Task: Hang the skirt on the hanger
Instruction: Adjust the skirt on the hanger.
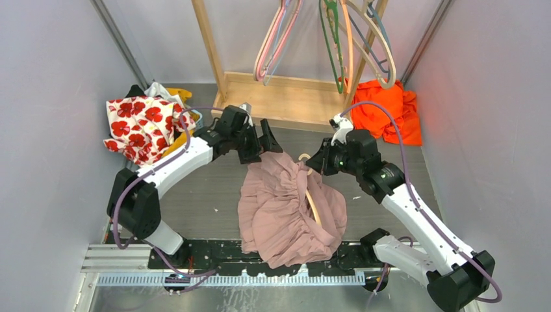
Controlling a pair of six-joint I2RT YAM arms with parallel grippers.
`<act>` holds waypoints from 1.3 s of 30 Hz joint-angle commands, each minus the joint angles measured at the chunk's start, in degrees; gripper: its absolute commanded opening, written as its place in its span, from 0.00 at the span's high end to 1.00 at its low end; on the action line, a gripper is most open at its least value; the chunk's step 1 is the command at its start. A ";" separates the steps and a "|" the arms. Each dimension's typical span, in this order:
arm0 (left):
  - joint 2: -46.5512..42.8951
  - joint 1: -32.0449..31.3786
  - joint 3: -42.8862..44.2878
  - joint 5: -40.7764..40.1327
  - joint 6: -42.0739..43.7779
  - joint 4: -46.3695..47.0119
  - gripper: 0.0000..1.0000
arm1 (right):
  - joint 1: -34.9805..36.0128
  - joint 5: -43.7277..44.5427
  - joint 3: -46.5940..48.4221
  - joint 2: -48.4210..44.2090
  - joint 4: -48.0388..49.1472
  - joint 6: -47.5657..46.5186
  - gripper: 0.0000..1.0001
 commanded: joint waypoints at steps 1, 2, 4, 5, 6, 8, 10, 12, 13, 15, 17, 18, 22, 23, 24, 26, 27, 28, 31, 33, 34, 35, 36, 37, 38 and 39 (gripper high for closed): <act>4.44 0.83 3.09 0.24 -2.03 0.30 0.01 | 2.83 1.92 1.38 -0.92 1.08 -1.01 0.99; 5.78 0.82 4.03 0.34 -1.81 -0.08 0.01 | 3.32 2.03 1.48 -0.84 1.04 -1.15 0.99; 7.97 0.90 5.21 0.41 -1.46 -1.49 0.01 | 4.57 3.44 1.59 -0.91 1.09 -1.17 0.99; 8.74 0.95 5.25 0.91 -1.25 -1.43 0.01 | 5.23 4.09 1.80 -1.10 1.06 -1.37 0.99; 9.32 0.91 5.23 1.31 -1.10 -1.67 0.01 | 5.72 4.89 2.04 -1.18 0.73 -1.48 0.99; 9.56 0.96 4.42 0.97 -0.38 -1.69 0.01 | 6.35 5.71 2.77 -1.29 0.06 -1.95 0.99; 9.48 1.42 3.37 0.26 0.03 -1.34 0.07 | 6.55 6.04 3.31 -1.67 -0.63 -2.14 0.99; 9.55 2.57 2.63 1.06 0.29 -0.81 0.29 | 6.60 6.04 3.85 -2.21 -1.14 -2.22 0.99; 9.44 3.08 2.15 1.71 0.30 0.18 0.42 | 6.63 6.27 4.09 -2.37 -1.47 -2.17 0.99; 9.24 3.92 1.71 2.23 0.29 0.36 0.84 | 6.61 5.99 4.53 -2.67 -2.01 -2.36 0.99; 9.21 4.28 1.99 2.41 0.73 -0.12 0.99 | 6.61 6.20 4.94 -2.90 -2.48 -2.34 0.99; 9.13 4.57 2.06 2.72 1.04 -0.19 1.00 | 6.64 6.14 5.10 -3.16 -2.68 -2.40 0.99; 7.62 7.04 0.77 2.87 1.98 -0.91 1.00 | 6.67 7.11 6.05 -4.08 -4.56 -2.98 0.99; 6.99 7.95 0.13 2.82 2.27 -0.95 1.00 | 6.74 7.43 6.37 -4.34 -5.21 -3.13 0.99; 6.21 9.09 -0.43 2.77 2.57 -1.04 1.00 | 6.75 7.47 6.63 -4.75 -5.83 -3.23 0.99; 5.33 11.25 -1.05 2.49 3.63 -1.88 1.00 | 6.73 7.19 6.92 -5.40 -6.50 -3.17 0.99; 4.96 12.39 -1.19 2.16 4.21 -2.33 1.00 | 6.73 7.10 6.87 -5.91 -6.78 -2.92 0.99; 4.60 13.44 -1.20 1.92 4.74 -2.93 1.00 | 6.73 7.09 6.99 -6.42 -6.89 -2.78 0.99; 3.49 16.16 -1.74 1.58 5.89 -3.84 1.00 | 6.75 7.42 7.59 -7.59 -7.49 -2.60 0.99; 2.99 17.53 -1.57 1.25 6.79 -4.60 1.00 | 6.68 6.82 8.14 -7.87 -7.71 -2.42 0.99; 2.79 17.95 -1.55 0.98 7.07 -4.84 1.00 | 6.73 6.05 8.41 -7.81 -7.78 -2.35 0.99; 2.67 18.00 -1.40 1.05 7.21 -4.88 1.00 | 6.69 5.54 8.54 -7.65 -7.77 -2.21 0.99; 2.66 18.06 -1.28 1.59 7.35 -4.93 1.00 | 6.67 5.29 8.33 -7.46 -7.33 -1.96 0.99; 2.66 17.92 -1.08 2.34 7.32 -5.01 1.00 | 6.67 5.13 7.93 -7.14 -6.65 -1.83 0.99; 2.55 17.62 -0.92 2.57 7.32 -5.39 1.00 | 6.74 5.08 7.53 -6.88 -6.07 -1.68 0.99; 2.10 17.25 -0.84 2.22 7.37 -5.77 1.00 | 6.75 5.15 7.06 -6.61 -5.32 -1.44 0.99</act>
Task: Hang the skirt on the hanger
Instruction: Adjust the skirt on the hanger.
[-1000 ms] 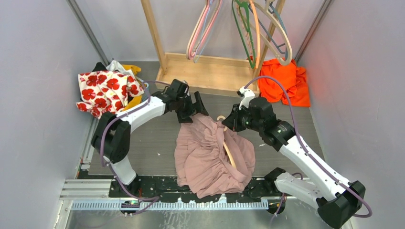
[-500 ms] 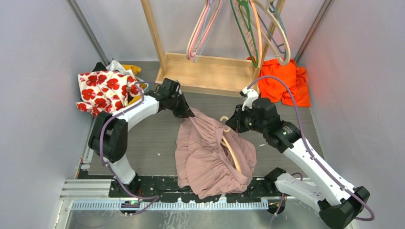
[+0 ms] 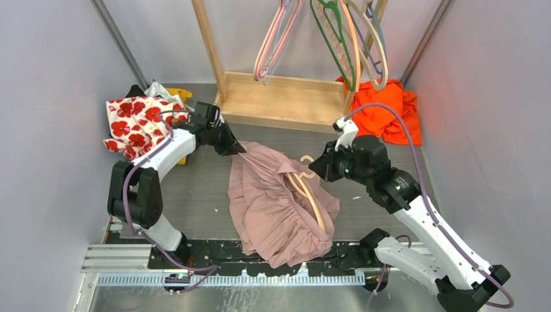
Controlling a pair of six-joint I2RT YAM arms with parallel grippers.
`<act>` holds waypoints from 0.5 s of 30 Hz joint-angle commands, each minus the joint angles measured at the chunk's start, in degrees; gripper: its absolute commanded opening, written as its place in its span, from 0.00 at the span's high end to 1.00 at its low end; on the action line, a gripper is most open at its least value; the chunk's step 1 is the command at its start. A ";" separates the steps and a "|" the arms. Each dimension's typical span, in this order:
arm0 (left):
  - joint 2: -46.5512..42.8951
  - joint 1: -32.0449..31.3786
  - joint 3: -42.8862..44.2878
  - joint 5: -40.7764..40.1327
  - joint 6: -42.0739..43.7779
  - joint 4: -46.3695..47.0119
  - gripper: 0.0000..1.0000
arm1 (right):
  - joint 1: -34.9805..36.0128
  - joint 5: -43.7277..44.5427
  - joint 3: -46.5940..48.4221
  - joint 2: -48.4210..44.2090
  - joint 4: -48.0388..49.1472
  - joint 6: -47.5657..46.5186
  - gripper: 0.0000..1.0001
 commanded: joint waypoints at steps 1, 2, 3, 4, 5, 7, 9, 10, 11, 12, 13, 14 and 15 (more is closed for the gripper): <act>-2.91 -0.20 0.81 -2.13 2.74 -1.64 0.97 | 0.19 -0.99 1.23 -0.15 3.83 1.45 0.99; -3.71 -0.58 0.90 -2.65 3.14 -2.37 0.96 | 0.15 -0.86 0.71 0.06 4.89 1.73 0.99; -4.73 -0.76 0.78 -3.49 3.31 -2.97 0.97 | 0.20 -0.44 0.17 0.25 5.94 1.98 0.99; -5.72 -0.79 0.27 -4.34 3.55 -3.05 0.99 | 0.17 -0.35 -0.18 0.17 6.82 2.38 0.99; -6.50 -0.62 -0.29 -6.11 3.78 -3.03 1.00 | 0.21 -0.35 -0.45 -0.15 7.73 2.83 0.99; -6.48 0.08 -0.49 -7.86 5.06 -4.67 1.00 | 0.19 -0.07 -0.50 -0.92 8.65 3.44 0.99; -5.41 0.59 -1.17 -7.64 5.47 -4.97 1.00 | 0.17 1.28 -0.18 -2.08 8.64 3.49 0.99; -4.94 0.75 -1.87 -7.29 5.36 -4.26 1.00 | 0.15 2.12 -0.08 -2.73 8.69 3.32 0.99; -4.60 0.71 -2.88 -6.79 4.98 -3.58 1.00 | 0.18 2.78 0.06 -3.45 9.00 3.09 0.99; -4.39 0.59 -4.02 -6.46 4.63 -2.69 1.00 | 0.21 3.52 -0.14 -4.16 9.86 3.10 0.99; -4.38 0.53 -4.46 -6.17 4.45 -2.23 1.00 | 0.13 4.11 -0.46 -4.70 10.99 3.41 0.99; -4.42 0.26 -4.68 -6.52 4.56 -2.46 0.99 | 0.16 4.74 -0.73 -4.94 11.91 3.65 0.99; -4.70 0.14 -4.60 -7.15 4.85 -3.14 0.95 | 0.16 4.81 -1.02 -4.90 13.36 3.92 0.99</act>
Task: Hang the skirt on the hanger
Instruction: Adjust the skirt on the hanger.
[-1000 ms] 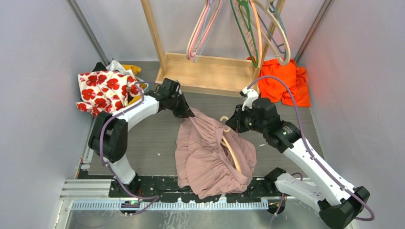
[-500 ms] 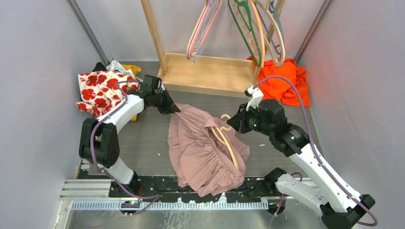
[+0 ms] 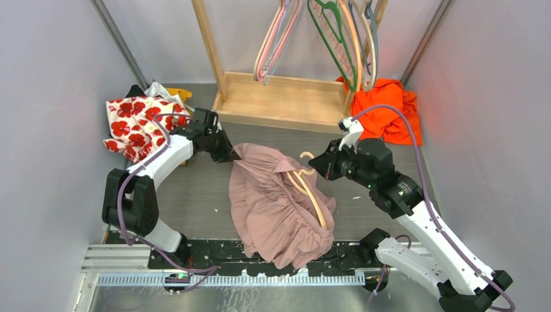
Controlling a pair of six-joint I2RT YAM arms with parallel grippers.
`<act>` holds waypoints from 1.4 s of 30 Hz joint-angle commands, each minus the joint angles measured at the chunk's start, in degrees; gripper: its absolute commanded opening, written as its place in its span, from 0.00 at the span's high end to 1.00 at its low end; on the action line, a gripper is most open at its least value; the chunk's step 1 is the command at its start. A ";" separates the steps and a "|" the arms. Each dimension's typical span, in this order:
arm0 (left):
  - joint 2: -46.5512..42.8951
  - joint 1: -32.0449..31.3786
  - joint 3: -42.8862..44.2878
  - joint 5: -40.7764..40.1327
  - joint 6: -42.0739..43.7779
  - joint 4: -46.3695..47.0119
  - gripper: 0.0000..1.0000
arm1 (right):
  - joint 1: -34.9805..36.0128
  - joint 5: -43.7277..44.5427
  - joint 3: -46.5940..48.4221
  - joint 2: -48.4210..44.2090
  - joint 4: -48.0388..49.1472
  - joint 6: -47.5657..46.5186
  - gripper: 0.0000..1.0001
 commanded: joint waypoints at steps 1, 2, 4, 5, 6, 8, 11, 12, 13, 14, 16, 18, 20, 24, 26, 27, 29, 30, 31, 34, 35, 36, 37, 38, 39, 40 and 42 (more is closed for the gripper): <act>-0.60 0.44 -1.16 -3.90 2.03 -1.00 0.88 | -0.09 3.26 0.71 -2.09 9.61 1.47 0.99; -1.20 0.42 -0.64 -4.49 2.57 -2.39 0.82 | -0.09 2.80 1.41 -0.82 9.41 1.41 0.99; -3.40 0.06 0.11 -6.04 3.53 -5.07 0.74 | -0.08 2.04 2.49 1.88 8.83 1.43 0.99; -4.98 -0.09 0.42 -6.87 3.76 -6.16 0.72 | -0.09 1.85 2.68 2.76 8.99 1.77 0.99; -6.91 -0.42 0.75 -7.86 3.94 -7.29 0.71 | -0.13 1.75 2.78 3.46 9.34 2.13 0.99; -10.69 -1.26 1.57 -10.48 4.20 -9.95 0.69 | -0.14 1.52 3.14 4.49 9.71 2.47 0.99; -16.28 -3.30 3.66 -14.08 4.80 -14.88 0.67 | -0.11 1.52 3.60 6.06 10.23 2.71 0.99; -18.28 -5.15 4.78 -15.44 5.09 -16.77 0.66 | -0.13 1.58 4.01 6.66 10.15 2.63 0.99; -19.66 -7.73 5.88 -17.01 5.17 -18.38 0.65 | -0.10 1.48 4.19 7.33 10.16 2.54 0.99; -20.80 -12.01 7.52 -17.79 5.08 -19.47 0.65 | -0.14 1.52 4.39 7.94 10.14 2.50 0.99; -21.89 -19.80 9.40 -17.23 5.34 -19.72 0.62 | -0.10 1.66 4.67 9.05 10.15 2.54 0.99; -22.53 -27.13 9.79 -15.78 4.44 -17.55 0.57 | -0.09 1.97 4.99 10.21 10.12 2.61 0.99; -22.12 -32.35 9.57 -13.38 3.52 -14.41 0.53 | -0.11 1.65 5.29 11.05 10.08 2.86 0.99; -18.54 -42.13 9.02 -12.03 11.10 -7.06 0.51 | -0.08 0.29 5.75 12.32 10.30 3.22 0.99; -16.49 -45.34 8.59 -11.78 17.89 -2.82 0.50 | -0.10 -0.23 5.85 12.55 10.33 3.24 0.99; -14.54 -46.77 9.01 -11.78 20.79 -1.82 0.49 | -0.12 -0.47 5.86 12.65 10.11 3.19 0.99; -11.66 -48.56 10.06 -12.49 24.96 -0.26 0.43 | -0.07 -0.67 5.88 12.68 9.67 3.03 0.99; -10.48 -49.06 10.83 -11.26 26.45 0.20 0.40 | -0.07 -0.77 5.88 12.57 9.49 2.98 0.99; -9.31 -49.30 11.12 -9.90 27.65 1.19 0.40 | -0.09 -0.76 5.83 12.47 9.32 2.97 0.99; -6.72 -49.59 11.59 -7.38 30.34 2.50 0.39 | -0.08 -0.94 5.79 12.43 8.93 2.91 0.99; -6.34 -49.64 11.47 -7.22 31.03 2.99 0.39 | -0.08 -1.08 5.73 12.43 8.96 2.96 0.99; -5.94 -49.64 11.22 -6.87 31.62 3.22 0.39 | -0.10 -1.27 5.75 12.42 8.86 2.97 0.99; -5.70 -49.69 11.08 -6.10 32.04 3.27 0.39 | -0.08 -1.42 5.66 12.42 8.92 3.05 0.99; -5.58 -49.73 10.70 -5.72 32.20 3.78 0.39 | -0.09 -1.66 5.62 12.45 8.97 3.14 0.99; -5.40 -49.73 10.36 -5.16 32.33 4.19 0.39 | -0.15 -1.95 5.67 12.60 8.92 3.15 0.99; -5.18 -49.70 10.06 -4.26 32.46 4.60 0.39 | -0.08 -2.07 5.62 12.65 9.16 3.27 0.99; -4.75 -49.78 9.39 -2.54 32.01 5.83 0.39 | -0.12 -2.33 5.46 12.70 9.37 3.32 0.99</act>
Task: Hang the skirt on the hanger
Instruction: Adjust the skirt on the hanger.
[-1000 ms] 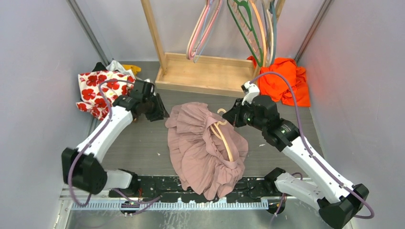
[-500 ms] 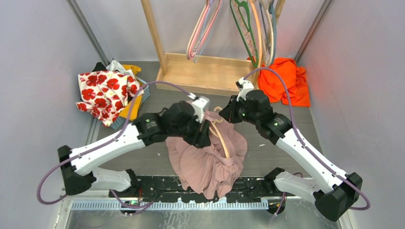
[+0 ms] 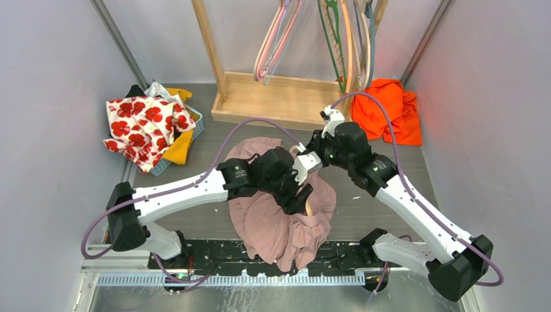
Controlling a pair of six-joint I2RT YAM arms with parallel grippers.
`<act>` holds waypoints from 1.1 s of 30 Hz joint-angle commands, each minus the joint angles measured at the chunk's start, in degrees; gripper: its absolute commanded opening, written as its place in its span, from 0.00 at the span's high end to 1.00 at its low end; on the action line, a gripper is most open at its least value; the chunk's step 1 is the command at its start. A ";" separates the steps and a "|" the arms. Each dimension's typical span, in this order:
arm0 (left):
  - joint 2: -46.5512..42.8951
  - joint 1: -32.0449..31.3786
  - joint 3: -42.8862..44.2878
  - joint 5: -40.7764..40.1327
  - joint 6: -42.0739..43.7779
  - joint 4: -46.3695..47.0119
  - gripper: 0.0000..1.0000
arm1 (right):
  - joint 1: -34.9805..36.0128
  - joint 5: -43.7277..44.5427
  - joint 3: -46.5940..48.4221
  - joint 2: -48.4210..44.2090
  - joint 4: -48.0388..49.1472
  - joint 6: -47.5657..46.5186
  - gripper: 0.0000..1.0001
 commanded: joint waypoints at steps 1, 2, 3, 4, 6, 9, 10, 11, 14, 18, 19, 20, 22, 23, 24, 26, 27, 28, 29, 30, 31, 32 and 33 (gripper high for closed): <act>0.27 -0.22 0.26 6.06 2.18 6.15 0.40 | -0.06 -1.83 2.76 -0.57 3.91 1.20 0.99; 0.43 -0.23 0.05 7.19 1.84 6.73 0.40 | -0.07 -1.84 2.63 -0.65 4.09 1.27 0.99; 0.72 -0.26 -0.11 8.61 1.52 7.19 0.40 | -0.07 -2.02 2.59 -0.56 4.18 1.30 0.99; 0.97 -0.27 -0.17 9.86 1.34 7.30 0.40 | -0.09 -2.09 2.57 -0.68 4.18 1.31 0.99; 1.25 -0.31 -0.64 11.07 0.90 7.61 0.40 | -0.03 -2.06 2.61 -0.70 4.26 1.31 0.99; 1.65 -0.32 -1.35 12.17 0.79 7.49 0.40 | -0.03 -2.10 2.51 -0.63 4.17 1.35 0.99; 1.98 -0.31 -1.37 12.59 0.78 7.26 0.40 | -0.02 -2.17 2.46 -0.67 4.18 1.40 0.99; 2.29 -0.38 -1.41 12.66 0.66 6.94 0.40 | -0.01 -2.19 2.45 -0.75 4.19 1.38 0.99; 3.45 -0.72 -1.62 12.32 0.62 5.87 0.41 | -0.04 -2.18 2.24 -1.02 4.12 1.49 0.99; 3.64 -1.31 -2.27 12.29 0.24 5.77 0.45 | -0.06 -2.26 2.40 -1.09 3.96 1.49 0.99; 3.59 -1.43 -2.24 12.45 0.14 5.78 0.47 | -0.08 -2.21 2.41 -1.09 3.99 1.49 0.99; 3.62 -1.61 -2.25 12.42 0.00 5.70 0.49 | -0.03 -2.18 2.44 -1.12 4.03 1.49 0.99; 3.83 -1.72 -2.26 12.71 0.04 5.77 0.55 | -0.08 -2.44 2.67 -0.96 3.90 1.48 0.99; 4.14 -1.70 -2.20 12.68 -0.03 5.64 0.57 | -0.06 -2.37 2.81 -0.86 3.91 1.52 0.99; 4.46 -1.76 -2.03 12.77 -0.10 5.45 0.60 | -0.06 -2.37 3.00 -0.88 3.96 1.57 0.99; 5.20 -1.85 -1.58 13.13 -0.28 5.05 0.65 | -0.02 -2.41 3.40 -0.70 3.86 1.57 0.99; 5.34 -1.94 -1.41 13.12 -0.28 4.89 0.67 | -0.07 -2.37 3.43 -0.61 3.86 1.58 0.99; 5.49 -1.98 -1.25 12.98 -0.34 4.85 0.70 | -0.06 -2.50 3.59 -0.53 3.87 1.58 0.99; 5.58 -2.04 -1.14 12.85 -0.32 4.50 0.75 | -0.02 -2.60 3.64 -0.44 3.84 1.58 0.99; 5.55 -2.11 -0.95 12.37 -0.28 4.31 0.80 | -0.06 -2.56 3.66 -0.35 3.82 1.64 0.99; 5.51 -2.08 -0.85 12.15 -0.33 4.35 0.85 | -0.02 -2.59 3.71 -0.29 3.86 1.73 0.99; 5.55 -2.12 -0.73 12.24 -0.26 4.26 0.91 | -0.09 -2.62 3.72 -0.27 3.92 1.75 0.99; 5.55 -2.16 -0.44 12.22 -0.30 4.19 0.96 | -0.05 -2.63 3.76 -0.26 3.98 1.83 0.99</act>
